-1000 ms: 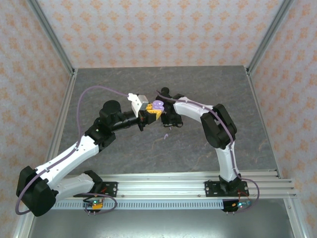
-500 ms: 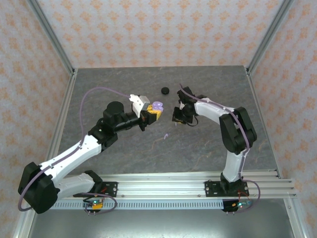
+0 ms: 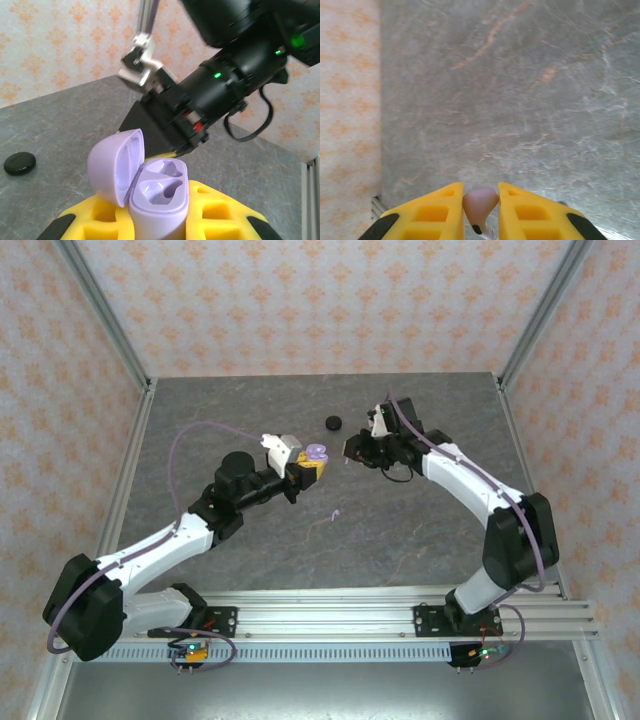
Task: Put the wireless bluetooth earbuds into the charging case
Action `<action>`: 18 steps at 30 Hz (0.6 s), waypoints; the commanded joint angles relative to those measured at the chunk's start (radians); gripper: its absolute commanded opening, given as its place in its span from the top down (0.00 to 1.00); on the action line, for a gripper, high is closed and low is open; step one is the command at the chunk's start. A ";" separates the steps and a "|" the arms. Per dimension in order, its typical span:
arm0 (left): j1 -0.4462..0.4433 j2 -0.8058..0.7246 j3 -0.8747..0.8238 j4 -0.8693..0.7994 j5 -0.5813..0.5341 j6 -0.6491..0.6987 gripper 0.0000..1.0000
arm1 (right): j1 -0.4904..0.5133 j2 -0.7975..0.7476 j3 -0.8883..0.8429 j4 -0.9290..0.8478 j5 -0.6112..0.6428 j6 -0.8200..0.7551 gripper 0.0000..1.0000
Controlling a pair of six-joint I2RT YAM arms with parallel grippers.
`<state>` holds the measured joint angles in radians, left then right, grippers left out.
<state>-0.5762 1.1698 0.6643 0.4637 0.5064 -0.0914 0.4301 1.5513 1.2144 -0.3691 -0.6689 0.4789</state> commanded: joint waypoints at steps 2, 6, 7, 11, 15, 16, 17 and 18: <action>-0.008 0.009 -0.033 0.106 -0.051 -0.016 0.94 | -0.003 -0.088 -0.003 0.057 -0.058 0.032 0.80; -0.009 0.021 -0.052 0.144 -0.061 -0.025 0.94 | -0.002 -0.143 -0.013 0.110 -0.087 0.053 0.79; -0.008 0.026 -0.052 0.147 -0.062 -0.025 0.94 | -0.003 -0.153 -0.016 0.121 -0.095 0.056 0.79; -0.008 0.049 -0.054 0.172 -0.049 -0.035 0.94 | 0.008 -0.183 -0.017 0.150 -0.118 0.061 0.79; -0.008 0.066 -0.043 0.169 -0.047 -0.043 0.94 | 0.035 -0.208 -0.008 0.159 -0.117 0.036 0.79; -0.008 0.069 -0.040 0.170 -0.045 -0.046 0.94 | 0.044 -0.212 -0.004 0.159 -0.115 0.029 0.79; -0.008 0.070 -0.037 0.170 -0.041 -0.050 0.94 | 0.051 -0.212 0.000 0.159 -0.115 0.025 0.79; -0.008 0.073 -0.033 0.168 -0.038 -0.051 0.94 | 0.061 -0.209 0.006 0.154 -0.111 0.016 0.79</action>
<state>-0.5766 1.2392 0.6189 0.5728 0.4667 -0.1272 0.4690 1.3659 1.2121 -0.2481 -0.7673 0.5209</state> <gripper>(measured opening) 0.170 0.211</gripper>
